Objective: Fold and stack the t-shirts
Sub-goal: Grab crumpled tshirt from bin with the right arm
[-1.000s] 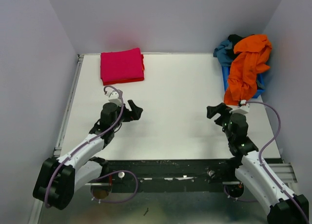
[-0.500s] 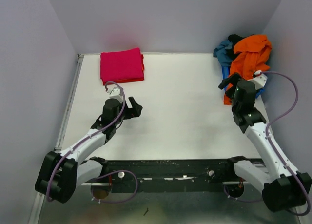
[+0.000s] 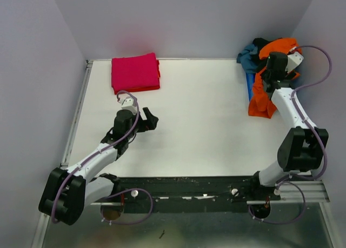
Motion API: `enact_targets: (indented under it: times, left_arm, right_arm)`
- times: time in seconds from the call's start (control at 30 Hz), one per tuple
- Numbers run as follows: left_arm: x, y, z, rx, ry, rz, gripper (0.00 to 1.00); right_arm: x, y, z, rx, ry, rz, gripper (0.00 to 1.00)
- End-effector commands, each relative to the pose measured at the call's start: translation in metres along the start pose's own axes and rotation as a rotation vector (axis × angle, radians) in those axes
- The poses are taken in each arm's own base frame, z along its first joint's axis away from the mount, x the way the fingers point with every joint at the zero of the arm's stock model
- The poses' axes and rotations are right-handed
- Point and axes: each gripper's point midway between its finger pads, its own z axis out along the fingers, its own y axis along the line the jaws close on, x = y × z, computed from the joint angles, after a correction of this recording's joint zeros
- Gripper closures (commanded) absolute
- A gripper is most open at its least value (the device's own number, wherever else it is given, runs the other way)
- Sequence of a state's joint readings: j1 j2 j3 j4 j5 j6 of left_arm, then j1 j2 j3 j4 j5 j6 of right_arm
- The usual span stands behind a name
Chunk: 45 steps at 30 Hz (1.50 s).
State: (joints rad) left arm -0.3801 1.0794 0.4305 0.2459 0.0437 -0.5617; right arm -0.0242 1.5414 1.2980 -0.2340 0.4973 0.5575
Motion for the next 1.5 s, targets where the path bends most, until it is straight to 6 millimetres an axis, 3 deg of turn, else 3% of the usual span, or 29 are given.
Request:
enact_targets:
  times: [0.0, 0.13, 0.23, 0.4, 0.5, 0.63, 0.77, 0.9, 1.0, 1.1, 1.2, 1.33, 1.43, 1.47]
  left_arm:
    - [0.0, -0.007, 0.0, 0.037, -0.001, 0.003, 0.01]
    - [0.0, -0.008, -0.001, 0.042, 0.0, 0.005, 0.01]
    - [0.002, -0.007, 0.0, 0.039, 0.005, 0.006, 0.01]
    - [0.003, -0.007, 0.001, 0.04, 0.012, 0.007, 0.01]
    - [0.003, -0.007, 0.001, 0.039, 0.014, 0.009, 0.01]
    - [0.001, -0.008, 0.0, 0.042, 0.008, 0.009, 0.01]
    - [0.0, -0.009, -0.001, 0.045, 0.005, 0.008, 0.01]
    - [0.001, -0.009, -0.002, 0.046, 0.004, 0.008, 0.01]
    - [0.0, -0.01, -0.002, 0.048, 0.0, 0.008, 0.01]
    - [0.0, -0.01, -0.002, 0.051, -0.001, 0.008, 0.01]
    - [-0.002, -0.01, -0.004, 0.05, -0.008, 0.013, 0.01]
    - [-0.005, -0.009, -0.007, 0.046, -0.03, 0.024, 0.01]
    - [-0.008, -0.01, -0.012, 0.059, -0.054, 0.034, 0.01]
    - [-0.009, -0.01, -0.015, 0.058, -0.065, 0.036, 0.01]
  right_arm:
    - [-0.017, -0.024, 0.031, 0.085, 0.006, 0.013, 0.08]
    - [-0.025, -0.028, 0.054, 0.112, 0.003, 0.017, 0.11]
    - [-0.025, -0.025, 0.07, 0.12, 0.013, 0.004, 0.18]
    - [-0.025, -0.021, 0.065, 0.104, 0.028, 0.043, 0.54]
    - [-0.03, -0.021, 0.057, 0.081, 0.014, 0.051, 0.99]
    - [-0.042, -0.015, 0.035, 0.027, 0.0, 0.057, 0.99]
    - [-0.055, 0.017, -0.007, -0.186, 0.001, 0.038, 0.99]
    - [-0.066, 0.061, -0.067, -0.47, -0.006, -0.004, 0.99]
    - [-0.064, 0.105, -0.125, -0.708, 0.03, -0.038, 0.99]
    - [-0.049, 0.155, -0.188, -0.91, 0.086, -0.126, 0.99]
    - [-0.045, 0.187, -0.242, -1.071, 0.13, -0.174, 0.99]
    - [-0.068, 0.202, -0.3, -1.249, 0.127, -0.174, 0.99]
    - [-0.085, 0.191, -0.298, -1.174, 0.061, -0.15, 0.99]
    - [-0.084, 0.185, -0.291, -1.125, 0.051, -0.149, 0.89]
